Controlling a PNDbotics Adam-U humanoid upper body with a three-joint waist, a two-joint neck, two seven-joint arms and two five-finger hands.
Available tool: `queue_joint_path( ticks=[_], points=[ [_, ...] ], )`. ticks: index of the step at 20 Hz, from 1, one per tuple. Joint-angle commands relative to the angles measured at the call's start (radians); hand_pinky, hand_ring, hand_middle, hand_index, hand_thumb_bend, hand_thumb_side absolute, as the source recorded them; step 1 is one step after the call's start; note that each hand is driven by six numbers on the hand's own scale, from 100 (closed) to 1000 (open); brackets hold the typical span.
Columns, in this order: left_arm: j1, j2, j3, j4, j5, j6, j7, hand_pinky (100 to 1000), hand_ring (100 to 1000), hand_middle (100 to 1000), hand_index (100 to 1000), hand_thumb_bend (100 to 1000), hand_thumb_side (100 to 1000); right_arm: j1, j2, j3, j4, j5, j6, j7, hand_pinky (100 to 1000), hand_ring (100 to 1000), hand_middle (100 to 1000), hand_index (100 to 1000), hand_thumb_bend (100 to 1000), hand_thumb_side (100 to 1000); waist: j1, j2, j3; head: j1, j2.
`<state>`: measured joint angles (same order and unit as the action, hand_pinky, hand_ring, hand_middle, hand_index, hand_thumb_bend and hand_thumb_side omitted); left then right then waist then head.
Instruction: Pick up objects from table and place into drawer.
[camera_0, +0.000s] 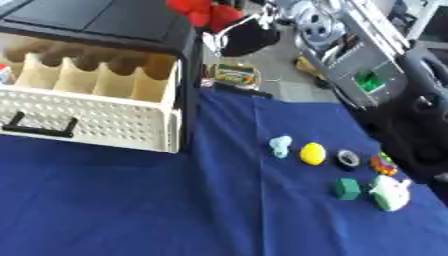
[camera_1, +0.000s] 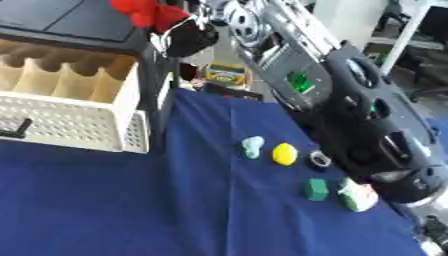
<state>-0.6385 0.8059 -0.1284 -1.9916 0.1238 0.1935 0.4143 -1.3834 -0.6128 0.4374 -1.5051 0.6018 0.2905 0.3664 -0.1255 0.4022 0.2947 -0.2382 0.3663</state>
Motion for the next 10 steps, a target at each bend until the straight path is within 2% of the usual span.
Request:
queue_joint_path(
  ticks=[1,5,10],
  points=[
    [-0.026,0.006,0.003,-0.008,0.002,-0.001,-0.004,100,100,100,801,100,817,-0.04,0.028,-0.021,0.027,0.014,0.004,-0.026,546,566,294,348,100,141,0.009,-0.018,0.007,-0.015,-0.019],
    [-0.044,-0.008,-0.001,-0.008,0.008,-0.002,-0.007,100,100,100,800,100,817,-0.063,0.08,-0.022,0.062,0.018,0.007,-0.05,545,564,294,348,100,139,0.005,-0.014,0.024,-0.046,-0.029],
    [-0.058,-0.021,-0.006,-0.008,0.012,-0.002,-0.011,100,100,100,800,100,818,-0.08,0.132,-0.012,0.095,0.035,0.004,-0.066,544,561,293,349,100,138,-0.003,-0.012,0.046,-0.064,-0.04]
  ],
)
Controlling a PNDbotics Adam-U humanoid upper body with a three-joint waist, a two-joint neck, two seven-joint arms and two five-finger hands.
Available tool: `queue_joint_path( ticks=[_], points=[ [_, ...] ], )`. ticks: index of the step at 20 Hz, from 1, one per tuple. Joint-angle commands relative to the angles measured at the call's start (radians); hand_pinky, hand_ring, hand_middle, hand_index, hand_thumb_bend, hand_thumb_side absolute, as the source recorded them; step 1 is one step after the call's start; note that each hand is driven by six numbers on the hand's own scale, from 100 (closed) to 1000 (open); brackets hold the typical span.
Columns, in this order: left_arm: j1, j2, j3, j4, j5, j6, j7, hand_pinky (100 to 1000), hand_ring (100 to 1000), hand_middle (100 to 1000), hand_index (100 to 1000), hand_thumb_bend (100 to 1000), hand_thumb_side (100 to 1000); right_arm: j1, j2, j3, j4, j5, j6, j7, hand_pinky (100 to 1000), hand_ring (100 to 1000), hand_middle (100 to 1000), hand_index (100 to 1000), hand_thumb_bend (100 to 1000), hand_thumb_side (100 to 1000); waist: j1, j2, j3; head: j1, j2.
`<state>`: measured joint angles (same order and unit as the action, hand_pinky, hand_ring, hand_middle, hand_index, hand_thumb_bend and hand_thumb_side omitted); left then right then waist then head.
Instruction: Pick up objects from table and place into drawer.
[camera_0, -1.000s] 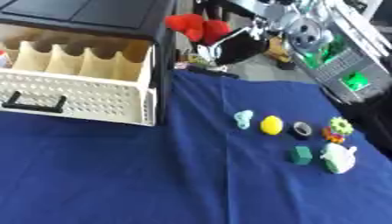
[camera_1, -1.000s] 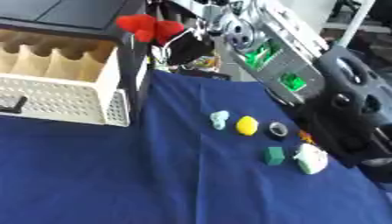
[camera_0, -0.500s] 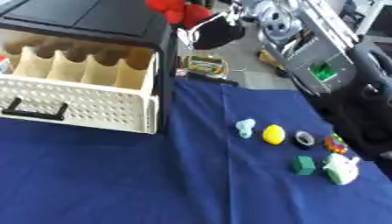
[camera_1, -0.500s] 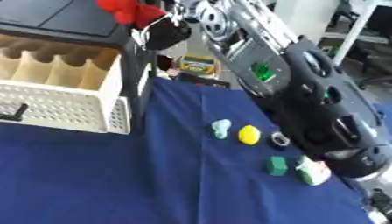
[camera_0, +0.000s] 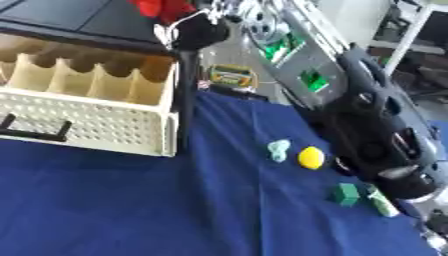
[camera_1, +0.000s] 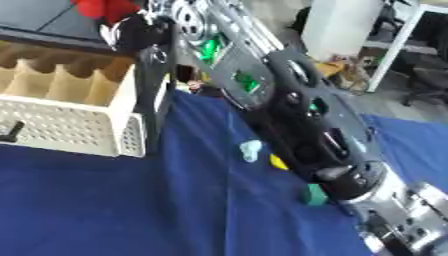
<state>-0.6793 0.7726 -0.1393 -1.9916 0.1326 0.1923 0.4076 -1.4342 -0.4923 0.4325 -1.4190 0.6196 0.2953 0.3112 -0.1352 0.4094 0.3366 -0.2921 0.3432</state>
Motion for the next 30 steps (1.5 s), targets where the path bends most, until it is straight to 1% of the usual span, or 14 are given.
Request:
queue_joint_path(
  ticks=[1,6,10,16,17,18,19,20,21,22,23,24,28,30],
  points=[
    [-0.02,0.011,0.004,-0.008,0.004,-0.001,-0.005,100,100,100,799,100,818,-0.03,0.021,-0.004,0.015,0.02,-0.002,-0.014,544,561,294,349,100,137,0.004,-0.02,0.009,-0.012,-0.018],
    [-0.026,0.005,0.004,-0.008,0.005,0.001,-0.006,100,100,100,799,100,818,-0.033,0.048,0.003,0.036,0.026,-0.004,-0.021,544,562,298,354,100,137,-0.004,-0.022,0.014,-0.015,-0.021],
    [-0.027,0.003,0.002,-0.008,0.007,0.004,-0.009,100,100,100,799,100,822,-0.028,0.057,0.005,0.048,0.029,-0.008,-0.034,550,571,326,386,100,134,-0.012,-0.021,0.016,-0.014,-0.022],
    [-0.022,0.002,0.003,-0.008,0.008,0.006,-0.012,100,100,100,799,100,831,-0.012,0.055,0.002,0.08,0.062,-0.04,-0.051,563,592,360,429,100,170,-0.018,-0.016,0.02,-0.012,-0.021],
    [-0.021,0.001,0.004,-0.008,0.009,0.006,-0.012,100,100,100,799,100,834,-0.011,0.055,0.001,0.084,0.068,-0.045,-0.053,568,605,376,462,100,171,-0.019,-0.015,0.022,-0.012,-0.021],
    [-0.021,0.0,0.004,-0.008,0.01,0.006,-0.012,100,100,100,799,100,834,-0.01,0.055,0.001,0.088,0.073,-0.051,-0.053,569,609,383,471,100,171,-0.02,-0.014,0.023,-0.011,-0.021],
    [-0.02,-0.001,0.004,-0.008,0.01,0.007,-0.012,100,100,100,798,100,835,-0.009,0.056,0.001,0.091,0.077,-0.056,-0.052,575,619,412,513,100,175,-0.021,-0.013,0.023,-0.011,-0.021],
    [-0.02,-0.001,0.004,-0.008,0.011,0.007,-0.012,100,100,100,798,100,835,-0.008,0.055,0.002,0.093,0.083,-0.062,-0.048,580,622,433,530,100,175,-0.021,-0.012,0.024,-0.011,-0.021],
    [-0.02,-0.002,0.004,-0.008,0.011,0.007,-0.012,100,100,100,798,100,836,-0.007,0.055,0.004,0.095,0.09,-0.068,-0.041,596,634,485,559,100,183,-0.021,-0.011,0.024,-0.011,-0.021],
    [-0.02,-0.003,0.004,-0.008,0.011,0.007,-0.012,100,100,100,797,100,836,-0.006,0.054,0.007,0.096,0.1,-0.077,-0.029,609,650,525,572,100,206,-0.02,-0.01,0.023,-0.011,-0.021],
    [-0.019,-0.004,0.004,-0.008,0.012,0.008,-0.012,100,100,100,797,100,837,-0.005,0.053,0.009,0.097,0.112,-0.086,-0.015,622,662,562,581,100,250,-0.02,-0.009,0.023,-0.01,-0.02],
    [-0.019,-0.005,0.005,-0.008,0.012,0.009,-0.011,100,100,100,797,100,836,-0.005,0.053,0.01,0.095,0.124,-0.096,0.0,644,687,609,612,100,305,-0.019,-0.009,0.022,-0.009,-0.019],
    [-0.017,-0.008,0.005,-0.008,0.013,0.012,-0.009,100,100,100,796,100,838,-0.01,0.052,0.002,0.085,0.146,-0.128,0.046,687,736,706,703,100,424,-0.019,-0.008,0.021,-0.007,-0.015],
    [-0.016,-0.009,0.005,-0.008,0.013,0.014,-0.009,100,100,100,796,100,838,-0.012,0.051,-0.001,0.081,0.143,-0.137,0.06,700,749,734,753,100,486,-0.019,-0.009,0.021,-0.007,-0.013]
  ],
)
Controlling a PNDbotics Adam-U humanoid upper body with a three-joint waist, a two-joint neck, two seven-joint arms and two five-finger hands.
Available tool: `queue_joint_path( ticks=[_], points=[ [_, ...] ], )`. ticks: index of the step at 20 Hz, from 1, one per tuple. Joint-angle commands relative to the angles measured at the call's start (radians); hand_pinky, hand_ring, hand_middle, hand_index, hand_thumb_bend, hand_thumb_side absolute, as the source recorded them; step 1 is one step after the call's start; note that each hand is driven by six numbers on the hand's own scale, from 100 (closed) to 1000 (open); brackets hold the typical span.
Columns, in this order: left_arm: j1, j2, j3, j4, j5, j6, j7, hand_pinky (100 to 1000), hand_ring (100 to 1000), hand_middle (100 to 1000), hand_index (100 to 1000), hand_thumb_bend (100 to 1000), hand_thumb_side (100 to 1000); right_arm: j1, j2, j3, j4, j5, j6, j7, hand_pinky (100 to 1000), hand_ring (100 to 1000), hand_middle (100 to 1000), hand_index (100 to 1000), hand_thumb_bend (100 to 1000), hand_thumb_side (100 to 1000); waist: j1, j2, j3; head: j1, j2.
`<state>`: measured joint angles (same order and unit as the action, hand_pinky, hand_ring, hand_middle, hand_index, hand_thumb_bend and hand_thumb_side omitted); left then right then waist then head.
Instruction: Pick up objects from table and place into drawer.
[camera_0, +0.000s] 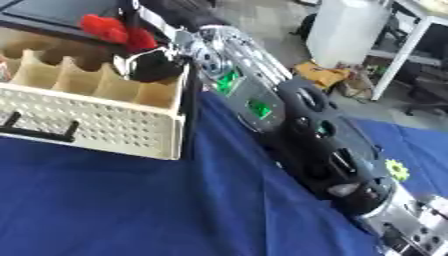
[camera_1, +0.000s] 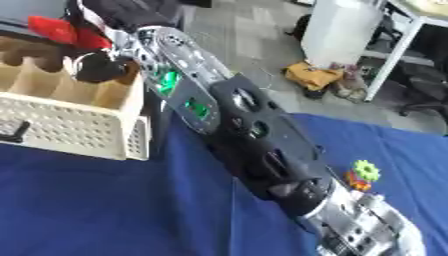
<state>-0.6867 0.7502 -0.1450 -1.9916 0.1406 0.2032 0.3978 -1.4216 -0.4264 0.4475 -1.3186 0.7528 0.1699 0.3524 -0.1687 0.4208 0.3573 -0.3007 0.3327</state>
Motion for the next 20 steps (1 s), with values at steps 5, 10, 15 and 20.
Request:
queue_joint_path(
  ticks=[5,10,15,20],
  points=[
    [-0.004,0.009,0.012,-0.008,0.008,0.008,0.002,100,100,100,794,100,840,-0.031,-0.018,-0.029,-0.028,-0.001,-0.002,0.023,705,759,748,788,132,551,0.016,-0.021,0.001,0.003,-0.002],
    [-0.003,0.007,0.011,-0.008,0.01,0.01,0.001,100,100,100,794,100,842,-0.034,-0.022,-0.035,-0.037,-0.003,0.012,0.005,702,754,739,781,121,552,0.017,-0.024,-0.001,0.006,-0.001],
    [0.004,0.009,0.013,-0.008,0.01,0.01,0.003,100,100,100,794,100,840,-0.031,-0.039,-0.049,-0.064,-0.021,0.026,-0.034,694,746,730,772,114,547,0.02,-0.029,0.001,0.012,0.003],
    [0.017,0.014,0.018,-0.008,0.008,0.012,0.007,100,100,100,794,100,840,-0.028,-0.095,-0.074,-0.164,-0.076,0.062,-0.087,678,724,705,767,100,527,0.026,-0.036,-0.015,0.03,0.012]
  ],
)
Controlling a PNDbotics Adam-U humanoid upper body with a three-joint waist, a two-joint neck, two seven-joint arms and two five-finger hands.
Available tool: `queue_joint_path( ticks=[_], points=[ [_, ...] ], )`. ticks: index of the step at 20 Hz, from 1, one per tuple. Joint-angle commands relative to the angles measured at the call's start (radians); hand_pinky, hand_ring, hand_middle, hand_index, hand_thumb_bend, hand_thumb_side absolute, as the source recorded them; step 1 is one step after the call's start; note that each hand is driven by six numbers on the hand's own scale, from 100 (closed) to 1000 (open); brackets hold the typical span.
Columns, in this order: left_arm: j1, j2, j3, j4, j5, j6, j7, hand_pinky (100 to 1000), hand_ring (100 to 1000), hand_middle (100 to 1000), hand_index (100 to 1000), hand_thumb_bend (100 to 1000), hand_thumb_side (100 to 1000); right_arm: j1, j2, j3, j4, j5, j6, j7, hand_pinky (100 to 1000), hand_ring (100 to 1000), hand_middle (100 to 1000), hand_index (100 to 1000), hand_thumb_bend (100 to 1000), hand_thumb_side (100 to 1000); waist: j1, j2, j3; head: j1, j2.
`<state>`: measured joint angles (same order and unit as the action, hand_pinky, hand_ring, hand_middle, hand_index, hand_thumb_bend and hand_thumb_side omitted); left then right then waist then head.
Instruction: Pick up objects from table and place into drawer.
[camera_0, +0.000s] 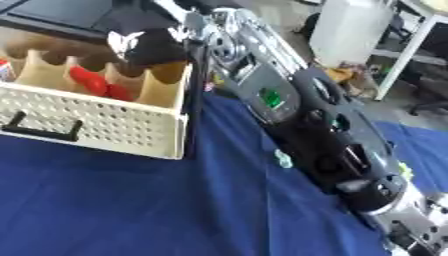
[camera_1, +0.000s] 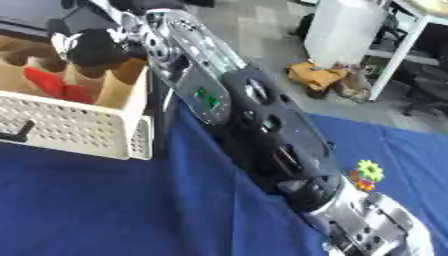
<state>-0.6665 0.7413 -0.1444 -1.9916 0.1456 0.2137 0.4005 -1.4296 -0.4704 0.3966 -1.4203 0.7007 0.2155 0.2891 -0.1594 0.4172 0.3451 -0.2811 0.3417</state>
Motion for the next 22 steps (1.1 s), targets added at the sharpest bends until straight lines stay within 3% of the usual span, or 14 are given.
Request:
queue_joint_path(
  ticks=[1,6,8,10,16,18,22],
  points=[
    [-0.001,0.024,0.018,-0.008,0.003,0.002,0.005,100,100,100,794,100,840,-0.017,-0.064,-0.027,-0.087,-0.04,0.028,-0.031,677,723,703,767,100,525,0.018,-0.033,-0.006,0.014,0.005],
    [0.011,0.031,0.022,-0.008,-0.002,0.002,0.009,100,100,100,794,100,839,0.021,-0.149,-0.072,-0.238,-0.135,0.103,-0.105,647,688,662,741,100,484,0.026,-0.038,-0.017,0.03,0.017],
    [0.016,0.034,0.024,-0.008,-0.004,0.002,0.011,100,100,100,794,100,837,0.046,-0.183,-0.1,-0.301,-0.175,0.132,-0.135,640,680,651,732,100,524,0.031,-0.039,-0.021,0.034,0.022],
    [0.021,0.036,0.027,-0.008,-0.005,0.002,0.013,100,100,100,793,100,836,0.074,-0.214,-0.131,-0.362,-0.218,0.158,-0.166,634,674,637,728,100,471,0.039,-0.039,-0.028,0.038,0.027],
    [0.037,0.045,0.031,-0.008,-0.011,0.002,0.015,100,100,100,793,100,835,0.19,-0.326,-0.204,-0.525,-0.316,0.22,-0.245,623,665,624,728,100,489,0.064,-0.041,-0.055,0.061,0.043],
    [0.043,0.048,0.033,-0.008,-0.016,0.003,0.016,100,100,100,794,100,833,0.238,-0.367,-0.226,-0.566,-0.352,0.223,-0.273,618,661,619,730,100,500,0.073,-0.042,-0.065,0.07,0.048],
    [0.05,0.053,0.035,-0.008,-0.026,0.003,0.017,100,100,100,797,100,830,0.325,-0.427,-0.264,-0.579,-0.42,0.171,-0.359,620,666,622,731,100,506,0.092,-0.043,-0.081,0.083,0.059]
  ],
)
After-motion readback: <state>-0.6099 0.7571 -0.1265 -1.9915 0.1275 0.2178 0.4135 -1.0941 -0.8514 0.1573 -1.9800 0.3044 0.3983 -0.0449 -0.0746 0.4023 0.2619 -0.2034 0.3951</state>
